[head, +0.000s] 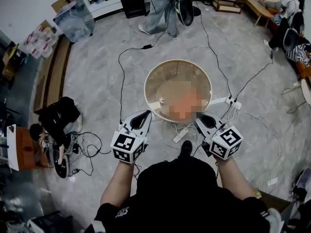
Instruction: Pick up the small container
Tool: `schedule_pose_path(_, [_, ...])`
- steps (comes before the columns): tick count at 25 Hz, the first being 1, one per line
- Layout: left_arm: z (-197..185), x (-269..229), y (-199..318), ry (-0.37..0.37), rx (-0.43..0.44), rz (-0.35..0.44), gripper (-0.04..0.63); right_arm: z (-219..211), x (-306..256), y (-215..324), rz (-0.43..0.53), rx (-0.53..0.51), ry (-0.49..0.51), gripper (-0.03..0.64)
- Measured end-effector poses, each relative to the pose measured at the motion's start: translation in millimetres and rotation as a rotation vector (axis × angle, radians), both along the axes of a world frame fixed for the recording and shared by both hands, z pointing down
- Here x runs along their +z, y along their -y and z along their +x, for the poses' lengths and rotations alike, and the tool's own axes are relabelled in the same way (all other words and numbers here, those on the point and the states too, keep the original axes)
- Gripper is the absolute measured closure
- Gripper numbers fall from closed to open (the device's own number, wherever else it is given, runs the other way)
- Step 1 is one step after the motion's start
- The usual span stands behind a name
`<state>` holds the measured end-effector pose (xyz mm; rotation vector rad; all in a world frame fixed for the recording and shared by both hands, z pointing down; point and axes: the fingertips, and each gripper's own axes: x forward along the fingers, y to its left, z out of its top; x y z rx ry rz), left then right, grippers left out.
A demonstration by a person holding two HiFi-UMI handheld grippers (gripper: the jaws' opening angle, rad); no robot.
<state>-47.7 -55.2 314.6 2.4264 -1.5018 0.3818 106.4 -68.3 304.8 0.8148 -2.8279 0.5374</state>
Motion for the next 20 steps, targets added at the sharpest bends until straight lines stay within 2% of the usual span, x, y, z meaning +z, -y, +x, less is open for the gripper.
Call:
schedule_pose_path(4, [27, -1, 39, 0.012, -0.031, -0.009, 0.578, 21, 2, 49, -0.009, -0.047, 0.001, 0.603])
schedule_pose_path(10, [45, 13, 65, 0.005, -0.088, -0.058, 0.578, 37, 24, 79, -0.063, -0.115, -0.001, 0.603])
schedule_pose_path(14, [38, 23, 69, -0.001, -0.111, -0.081, 0.578, 35, 31, 91, -0.081, -0.126, 0.0, 0.603])
schedule_pose_path(20, [10, 24, 79, -0.019, -0.122, -0.061, 0.578, 1, 24, 99, -0.082, -0.142, 0.004, 0.603])
